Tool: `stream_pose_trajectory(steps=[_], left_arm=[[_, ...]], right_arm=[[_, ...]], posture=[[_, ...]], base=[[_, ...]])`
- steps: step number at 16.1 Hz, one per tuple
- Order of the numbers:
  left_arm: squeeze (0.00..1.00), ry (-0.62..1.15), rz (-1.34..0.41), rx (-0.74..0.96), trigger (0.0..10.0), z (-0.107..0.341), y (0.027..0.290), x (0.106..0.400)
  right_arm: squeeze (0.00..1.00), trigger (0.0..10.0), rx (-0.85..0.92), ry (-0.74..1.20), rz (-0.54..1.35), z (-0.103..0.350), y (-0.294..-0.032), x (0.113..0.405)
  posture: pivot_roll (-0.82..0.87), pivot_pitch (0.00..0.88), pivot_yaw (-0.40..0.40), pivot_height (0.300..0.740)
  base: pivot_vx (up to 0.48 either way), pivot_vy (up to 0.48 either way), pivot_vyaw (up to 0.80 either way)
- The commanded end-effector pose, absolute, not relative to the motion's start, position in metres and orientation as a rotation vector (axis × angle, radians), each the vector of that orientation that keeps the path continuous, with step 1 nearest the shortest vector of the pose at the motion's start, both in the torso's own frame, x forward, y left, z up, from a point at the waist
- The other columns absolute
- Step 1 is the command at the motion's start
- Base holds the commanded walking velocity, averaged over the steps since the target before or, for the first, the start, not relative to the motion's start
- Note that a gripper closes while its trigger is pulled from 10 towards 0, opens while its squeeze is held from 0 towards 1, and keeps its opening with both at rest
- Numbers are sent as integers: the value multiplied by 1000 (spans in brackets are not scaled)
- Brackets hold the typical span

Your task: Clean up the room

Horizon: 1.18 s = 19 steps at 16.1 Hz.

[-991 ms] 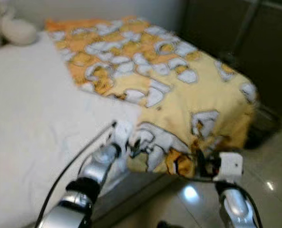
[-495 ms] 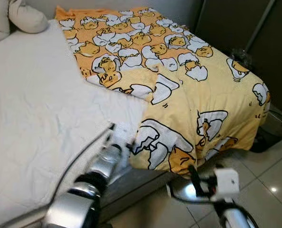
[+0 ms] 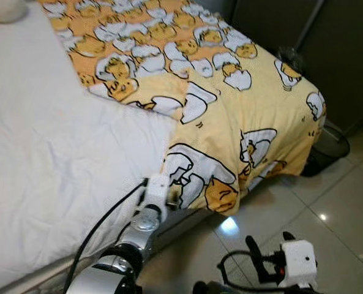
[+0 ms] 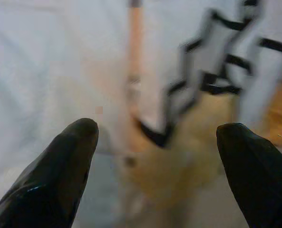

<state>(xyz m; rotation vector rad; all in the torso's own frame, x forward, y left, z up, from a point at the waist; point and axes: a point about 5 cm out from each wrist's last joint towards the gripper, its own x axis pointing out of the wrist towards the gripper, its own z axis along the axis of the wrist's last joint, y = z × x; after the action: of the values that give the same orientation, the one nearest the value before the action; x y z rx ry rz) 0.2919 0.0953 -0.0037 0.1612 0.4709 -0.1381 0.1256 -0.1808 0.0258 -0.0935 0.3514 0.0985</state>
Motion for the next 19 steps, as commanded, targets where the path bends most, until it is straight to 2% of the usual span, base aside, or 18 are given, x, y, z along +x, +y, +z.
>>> stream_pose_trajectory(steps=[1, 7, 9, 11, 14, 17, 19], left_arm=[[0, 443, -115, 186, 10000, 0, 94, 294], [0, 415, -237, 6, 10000, 5, 51, 288], [0, 456, -274, 42, 10000, -1, 43, 281], [0, 531, -240, 68, 0, -8, 47, 278], [0, 583, -148, 183, 0, -11, 65, 283], [0, 632, -18, 191, 0, -15, 87, 284], [0, 659, 44, 108, 0, -16, 95, 284]], right_arm=[[0, 10000, -113, 363, 99, 29, -186, 122], [0, 10000, -143, 426, 121, 35, -194, 100], [0, 10000, -151, 440, 129, 35, -196, 99], [0, 10000, -164, 445, 126, 36, -202, 101], [0, 10000, -171, 451, 123, 37, -204, 100], [0, 10000, -170, 465, 124, 38, -204, 95], [0, 10000, -172, 478, 128, 39, -203, 90]], posture=[[-184, 183, -96, 740], [-223, 223, -133, 740], [-230, 222, -135, 740], [-240, 216, -141, 740], [-246, 217, -142, 740], [-255, 237, -149, 740], [-259, 256, -150, 740]], base=[[0, 0, 0], [0, 0, 0], [0, 0, 0], [0, 0, 0], [0, 0, 0], [0, 0, 0], [0, 0, 0]])
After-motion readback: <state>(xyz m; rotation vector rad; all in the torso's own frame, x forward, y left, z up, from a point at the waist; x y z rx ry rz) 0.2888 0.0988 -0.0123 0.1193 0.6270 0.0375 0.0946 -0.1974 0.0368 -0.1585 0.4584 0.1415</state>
